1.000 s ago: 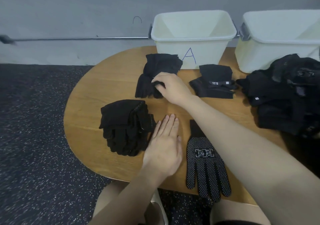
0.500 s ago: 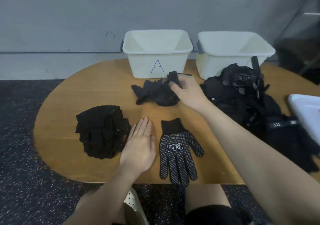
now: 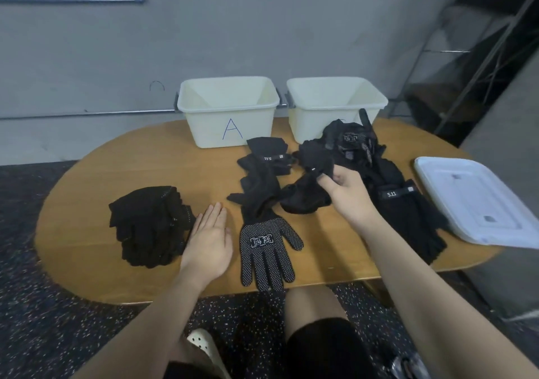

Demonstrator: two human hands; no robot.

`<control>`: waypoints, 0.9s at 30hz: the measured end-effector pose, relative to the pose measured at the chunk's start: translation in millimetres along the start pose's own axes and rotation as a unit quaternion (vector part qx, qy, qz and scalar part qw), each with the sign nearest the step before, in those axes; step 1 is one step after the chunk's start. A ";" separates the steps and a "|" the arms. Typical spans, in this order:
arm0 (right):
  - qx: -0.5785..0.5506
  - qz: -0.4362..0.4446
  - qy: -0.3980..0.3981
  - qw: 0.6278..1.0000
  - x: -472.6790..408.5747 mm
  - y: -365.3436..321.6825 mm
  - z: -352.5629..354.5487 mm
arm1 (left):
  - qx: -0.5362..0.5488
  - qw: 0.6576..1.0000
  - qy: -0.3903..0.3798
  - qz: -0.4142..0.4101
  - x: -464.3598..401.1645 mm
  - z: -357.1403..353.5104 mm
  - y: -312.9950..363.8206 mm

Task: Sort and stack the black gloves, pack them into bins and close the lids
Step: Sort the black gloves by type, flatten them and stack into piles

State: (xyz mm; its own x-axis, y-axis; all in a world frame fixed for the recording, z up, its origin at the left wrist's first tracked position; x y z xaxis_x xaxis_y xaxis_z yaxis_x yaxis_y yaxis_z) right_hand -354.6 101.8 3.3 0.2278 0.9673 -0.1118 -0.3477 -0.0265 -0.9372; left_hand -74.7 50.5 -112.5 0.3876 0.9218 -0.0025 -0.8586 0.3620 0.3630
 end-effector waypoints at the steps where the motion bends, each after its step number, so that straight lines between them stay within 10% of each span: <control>1: -0.008 -0.011 0.005 1.000 7.4 3.9 3.5 | 0.012 1.000 0.001 -0.005 1.2 0.7 0.6; 9: -0.026 -0.038 0.011 0.999 39.0 33.0 14.2 | -0.009 0.977 0.025 -0.212 34.3 2.8 74.7; 27: -0.061 -0.017 0.047 0.997 63.0 46.1 32.0 | -0.062 0.975 -0.062 -0.206 -29.2 -32.2 73.2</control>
State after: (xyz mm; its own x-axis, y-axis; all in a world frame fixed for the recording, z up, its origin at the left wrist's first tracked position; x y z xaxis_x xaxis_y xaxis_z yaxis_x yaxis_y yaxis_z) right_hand -385.4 169.7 -36.4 0.3242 0.9403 -0.1039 -0.2269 -0.0293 -0.9735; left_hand -159.7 54.6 -115.8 0.7388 0.6738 -0.0094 -0.6525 0.7188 0.2397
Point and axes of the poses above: each hand's wrist, its own x-axis away from the middle knuckle, its own z-axis out of the back of the hand, y = z × x, the point moved 5 cm from there along -x, towards the middle knuckle, and after that the axes turned 4 degrees about -y, right-handed, at the moved point
